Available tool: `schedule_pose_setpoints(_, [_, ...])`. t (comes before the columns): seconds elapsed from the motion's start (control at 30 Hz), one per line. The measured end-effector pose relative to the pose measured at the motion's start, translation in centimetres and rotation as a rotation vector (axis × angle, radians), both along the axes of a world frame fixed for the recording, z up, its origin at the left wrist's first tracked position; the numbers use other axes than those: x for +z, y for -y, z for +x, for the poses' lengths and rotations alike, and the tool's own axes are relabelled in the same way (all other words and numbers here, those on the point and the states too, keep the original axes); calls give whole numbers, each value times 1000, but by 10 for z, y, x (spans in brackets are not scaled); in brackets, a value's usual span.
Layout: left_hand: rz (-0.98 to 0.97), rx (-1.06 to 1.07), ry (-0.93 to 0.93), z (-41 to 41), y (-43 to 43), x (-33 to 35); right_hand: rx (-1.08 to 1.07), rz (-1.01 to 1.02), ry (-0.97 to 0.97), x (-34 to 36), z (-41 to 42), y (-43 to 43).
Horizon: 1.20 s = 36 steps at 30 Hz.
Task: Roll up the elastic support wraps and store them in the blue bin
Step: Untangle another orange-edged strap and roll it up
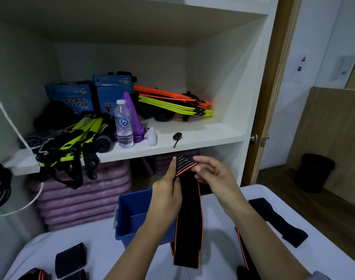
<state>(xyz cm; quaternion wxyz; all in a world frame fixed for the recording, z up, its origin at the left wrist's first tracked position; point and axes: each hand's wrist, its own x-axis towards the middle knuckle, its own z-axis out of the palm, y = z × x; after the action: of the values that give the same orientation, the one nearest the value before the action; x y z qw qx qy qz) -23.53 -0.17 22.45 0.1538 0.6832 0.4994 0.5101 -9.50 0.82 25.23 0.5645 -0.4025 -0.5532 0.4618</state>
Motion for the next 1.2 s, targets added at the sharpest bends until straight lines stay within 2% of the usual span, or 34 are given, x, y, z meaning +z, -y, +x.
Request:
schedule_pose_setpoints(0.13, [-58,27,71,-3,-5,3,-229,177,282,-29,4,-4])
schedule_pose_setpoints(0.27, [-69,1,103,-8,-7,6,9,128,107,-37,2,-4])
schedule_pose_setpoints(0.33, [-54,3,91,-10,-7,7,46,111,28,-34,-3,-3])
schedule_pose_setpoints(0.53, [0,10,75,-11,-2,5,-151,143,-1,-31,-17,-1])
schedule_pose_setpoints(0.9, [147,153,83,-9,3,8,-250,327,123,-24,-29,9])
schedule_pose_setpoints(1.07, [213,157,7,-13,4,10,-333,371,163,-23,-32,8])
schedule_pose_setpoints(1.13, [210,165,-9,-16,3,10,-349,379,149,-21,-35,8])
schedule_pose_setpoints(1.2, [154,126,60,-17,4,9,-372,380,112,-18,-37,8])
